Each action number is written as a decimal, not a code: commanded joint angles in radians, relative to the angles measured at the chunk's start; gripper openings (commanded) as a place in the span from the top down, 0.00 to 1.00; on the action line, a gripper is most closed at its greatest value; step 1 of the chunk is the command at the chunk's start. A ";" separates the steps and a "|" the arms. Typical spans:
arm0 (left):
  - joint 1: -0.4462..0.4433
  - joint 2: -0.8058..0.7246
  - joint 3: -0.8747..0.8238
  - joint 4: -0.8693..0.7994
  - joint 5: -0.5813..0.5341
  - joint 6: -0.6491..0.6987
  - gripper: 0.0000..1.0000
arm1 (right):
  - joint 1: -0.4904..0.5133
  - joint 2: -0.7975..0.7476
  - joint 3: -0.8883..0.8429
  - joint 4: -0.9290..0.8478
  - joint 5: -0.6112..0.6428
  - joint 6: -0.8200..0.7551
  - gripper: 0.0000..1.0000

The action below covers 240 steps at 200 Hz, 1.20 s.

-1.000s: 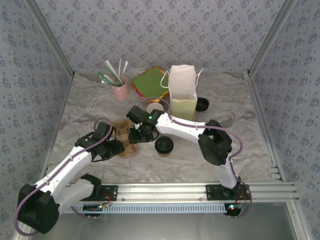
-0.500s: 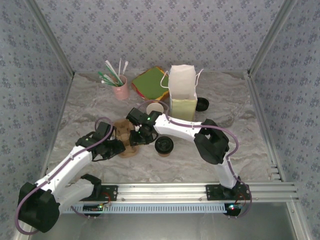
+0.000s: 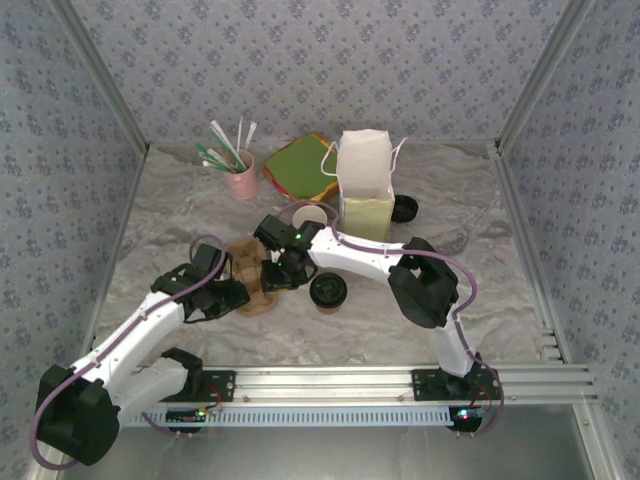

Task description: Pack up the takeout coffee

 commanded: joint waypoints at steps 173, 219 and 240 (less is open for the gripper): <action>0.004 -0.083 -0.013 0.056 0.074 -0.050 0.63 | -0.030 -0.082 -0.103 0.182 -0.151 0.100 0.73; 0.003 -0.098 -0.040 0.101 0.099 -0.065 0.64 | -0.039 -0.082 -0.138 0.229 -0.175 0.117 0.72; 0.005 -0.137 -0.059 0.126 0.102 -0.082 0.64 | -0.036 -0.083 -0.134 0.222 -0.170 0.113 0.72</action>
